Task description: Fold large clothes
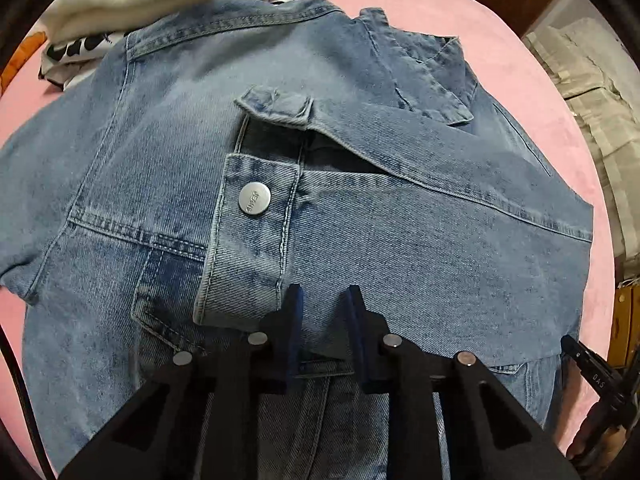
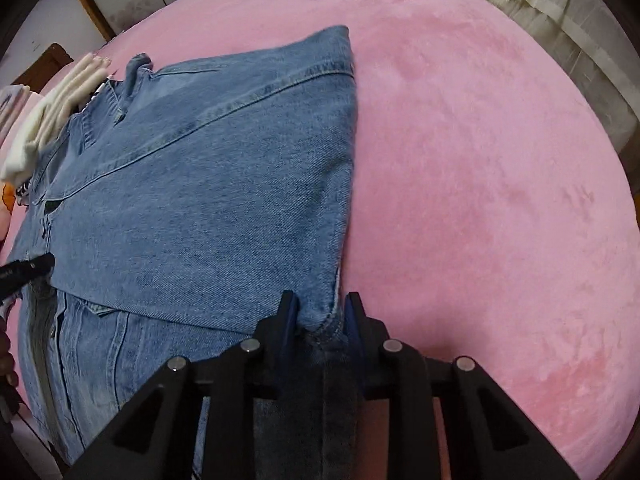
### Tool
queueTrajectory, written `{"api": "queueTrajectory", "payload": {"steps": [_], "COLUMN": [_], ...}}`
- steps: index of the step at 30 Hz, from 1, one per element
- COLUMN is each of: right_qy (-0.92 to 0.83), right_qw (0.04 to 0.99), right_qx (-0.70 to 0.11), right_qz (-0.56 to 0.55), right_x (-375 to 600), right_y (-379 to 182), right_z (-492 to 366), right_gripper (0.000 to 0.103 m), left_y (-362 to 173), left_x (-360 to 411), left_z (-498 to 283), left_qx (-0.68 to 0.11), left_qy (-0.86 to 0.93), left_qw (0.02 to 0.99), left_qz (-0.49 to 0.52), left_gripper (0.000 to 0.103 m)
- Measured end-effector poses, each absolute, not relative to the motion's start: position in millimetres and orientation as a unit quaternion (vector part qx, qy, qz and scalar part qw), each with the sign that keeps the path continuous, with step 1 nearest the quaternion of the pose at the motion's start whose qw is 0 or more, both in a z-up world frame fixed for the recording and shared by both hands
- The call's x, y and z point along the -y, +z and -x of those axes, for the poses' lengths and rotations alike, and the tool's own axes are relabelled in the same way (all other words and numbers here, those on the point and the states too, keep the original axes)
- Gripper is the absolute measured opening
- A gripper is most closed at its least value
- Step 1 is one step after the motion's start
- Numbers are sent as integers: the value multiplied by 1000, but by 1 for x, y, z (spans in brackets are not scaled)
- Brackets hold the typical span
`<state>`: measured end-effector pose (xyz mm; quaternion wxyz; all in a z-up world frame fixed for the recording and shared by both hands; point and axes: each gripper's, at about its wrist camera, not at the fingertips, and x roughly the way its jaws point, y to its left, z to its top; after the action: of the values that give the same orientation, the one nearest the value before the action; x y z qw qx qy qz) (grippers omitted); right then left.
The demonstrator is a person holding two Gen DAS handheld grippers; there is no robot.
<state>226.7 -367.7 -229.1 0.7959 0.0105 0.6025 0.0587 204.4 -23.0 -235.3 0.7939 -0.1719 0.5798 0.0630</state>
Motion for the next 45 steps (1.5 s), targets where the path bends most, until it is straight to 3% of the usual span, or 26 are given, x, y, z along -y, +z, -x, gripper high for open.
{"api": "queueTrajectory", "payload": {"steps": [6,10,12,14,16,30,32,39,45], "right_qy": [43,39,45,48,54,114,125,159,192], "right_qw": [792,793,793,794,796,810,813,808,808], "right_qx": [-609,-608,-607,-606,-603,-574,-568,-567,-556], "right_qz": [-30,-18,-14,-14,-18,-22,-16,1,40], "right_x": [372,367,363,359,358,330,318,268,196], "right_y": [-218,-202,-193,-183,-170,-101,-95,-82,-74], "right_z": [-226,-219,-215,-213,-211,-207,-207,-202,-189], "right_gripper": [33,34,34,34,34,34,34,34,34], "left_y": [-225,-206,-194,-180,-163,-51,-39,-22,-43], "left_x": [29,37,41,49,55,80,76,31,-41], "left_z": [-205,-204,-202,-199,-195,-158,-151,-120,-85], "left_qx": [-588,-591,-590,-587,-580,-532,-525,-492,-480], "left_qy": [63,68,69,72,73,74,80,112,141], "left_qw": [789,787,790,794,800,829,833,843,832], "left_qz": [169,160,151,140,131,152,155,185,239], "left_gripper": [22,28,34,49,53,55,62,64,64]}}
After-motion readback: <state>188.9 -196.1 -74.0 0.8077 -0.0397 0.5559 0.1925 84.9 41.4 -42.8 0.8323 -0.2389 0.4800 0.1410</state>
